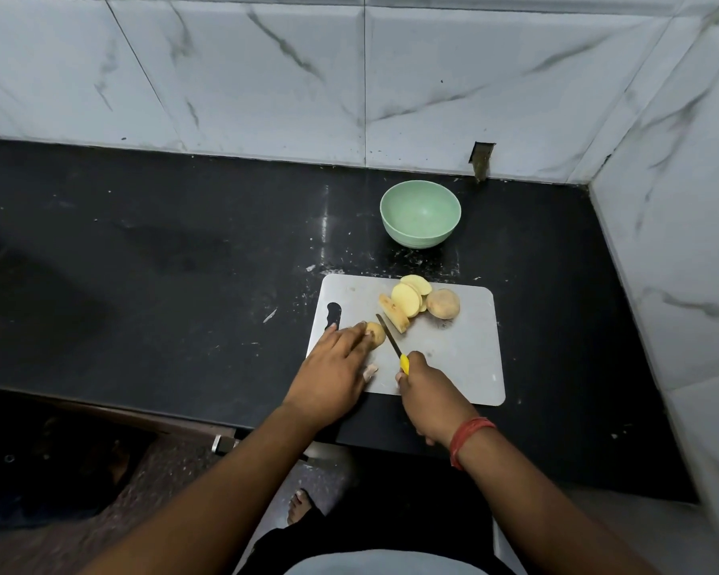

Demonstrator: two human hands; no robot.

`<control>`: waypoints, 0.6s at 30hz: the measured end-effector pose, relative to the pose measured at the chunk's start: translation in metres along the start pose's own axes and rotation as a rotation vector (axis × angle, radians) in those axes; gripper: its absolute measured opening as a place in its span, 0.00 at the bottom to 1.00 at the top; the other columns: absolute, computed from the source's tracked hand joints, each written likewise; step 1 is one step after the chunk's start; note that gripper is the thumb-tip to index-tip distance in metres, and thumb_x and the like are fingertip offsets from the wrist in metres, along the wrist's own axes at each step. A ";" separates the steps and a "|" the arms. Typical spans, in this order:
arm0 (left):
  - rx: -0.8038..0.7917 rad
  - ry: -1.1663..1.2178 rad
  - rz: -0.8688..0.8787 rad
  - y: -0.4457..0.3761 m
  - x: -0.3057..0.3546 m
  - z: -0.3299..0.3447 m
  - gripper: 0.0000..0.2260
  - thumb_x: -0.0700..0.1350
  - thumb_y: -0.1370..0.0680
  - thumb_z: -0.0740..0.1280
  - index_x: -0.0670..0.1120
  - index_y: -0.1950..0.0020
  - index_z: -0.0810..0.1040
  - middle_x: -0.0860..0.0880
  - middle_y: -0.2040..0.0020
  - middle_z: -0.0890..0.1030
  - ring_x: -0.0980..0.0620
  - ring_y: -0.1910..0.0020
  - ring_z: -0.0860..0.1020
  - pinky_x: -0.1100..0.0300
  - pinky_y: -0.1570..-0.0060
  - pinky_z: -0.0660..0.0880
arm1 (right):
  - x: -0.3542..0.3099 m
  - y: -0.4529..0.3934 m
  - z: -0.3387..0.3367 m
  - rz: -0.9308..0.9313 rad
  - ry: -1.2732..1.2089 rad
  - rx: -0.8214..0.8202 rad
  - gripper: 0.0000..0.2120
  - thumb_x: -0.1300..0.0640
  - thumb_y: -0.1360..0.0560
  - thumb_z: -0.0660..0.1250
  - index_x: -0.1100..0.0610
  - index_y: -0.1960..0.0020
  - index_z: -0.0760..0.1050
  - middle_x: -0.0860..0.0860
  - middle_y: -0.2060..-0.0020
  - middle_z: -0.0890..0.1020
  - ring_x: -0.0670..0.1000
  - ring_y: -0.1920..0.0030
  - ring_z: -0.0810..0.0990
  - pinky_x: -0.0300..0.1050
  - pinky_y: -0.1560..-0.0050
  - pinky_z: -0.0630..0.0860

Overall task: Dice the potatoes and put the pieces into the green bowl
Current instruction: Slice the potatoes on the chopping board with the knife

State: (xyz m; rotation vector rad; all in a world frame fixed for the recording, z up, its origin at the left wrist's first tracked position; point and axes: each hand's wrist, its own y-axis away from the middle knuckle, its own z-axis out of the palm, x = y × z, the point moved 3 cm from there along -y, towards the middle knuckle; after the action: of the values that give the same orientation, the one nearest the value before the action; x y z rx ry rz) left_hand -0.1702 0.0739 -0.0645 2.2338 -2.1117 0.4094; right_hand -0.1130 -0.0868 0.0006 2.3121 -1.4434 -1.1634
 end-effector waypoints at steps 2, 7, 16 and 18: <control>-0.024 0.030 -0.031 -0.003 0.006 -0.003 0.26 0.55 0.17 0.59 0.43 0.23 0.70 0.44 0.31 0.72 0.43 0.32 0.70 0.50 0.28 0.67 | -0.001 -0.002 -0.001 0.005 0.007 0.014 0.08 0.51 0.17 0.52 0.56 0.45 0.62 0.55 0.60 0.74 0.56 0.67 0.76 0.49 0.77 0.76; -0.022 0.168 -0.114 -0.004 0.016 -0.006 0.24 0.53 0.18 0.64 0.44 0.24 0.69 0.44 0.37 0.70 0.45 0.39 0.69 0.51 0.40 0.75 | 0.000 -0.005 -0.001 0.023 -0.002 -0.004 0.08 0.52 0.17 0.52 0.57 0.46 0.62 0.55 0.60 0.75 0.55 0.69 0.76 0.49 0.77 0.76; 0.013 0.107 0.118 0.004 -0.003 0.001 0.24 0.54 0.18 0.62 0.40 0.28 0.73 0.43 0.26 0.70 0.46 0.26 0.68 0.47 0.21 0.54 | -0.005 -0.005 0.004 0.038 -0.022 -0.026 0.08 0.53 0.17 0.52 0.58 0.46 0.62 0.56 0.59 0.75 0.57 0.70 0.77 0.50 0.77 0.76; 0.003 0.057 0.146 0.003 -0.005 0.002 0.23 0.54 0.17 0.61 0.41 0.28 0.73 0.42 0.27 0.71 0.44 0.25 0.67 0.45 0.21 0.55 | -0.008 -0.006 0.004 0.053 -0.043 -0.041 0.07 0.53 0.17 0.51 0.58 0.47 0.62 0.56 0.60 0.75 0.56 0.73 0.76 0.47 0.79 0.75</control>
State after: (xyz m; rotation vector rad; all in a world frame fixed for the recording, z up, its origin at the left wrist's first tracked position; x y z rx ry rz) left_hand -0.1728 0.0785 -0.0684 2.0508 -2.2536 0.4769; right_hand -0.1135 -0.0761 -0.0017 2.2214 -1.4720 -1.2240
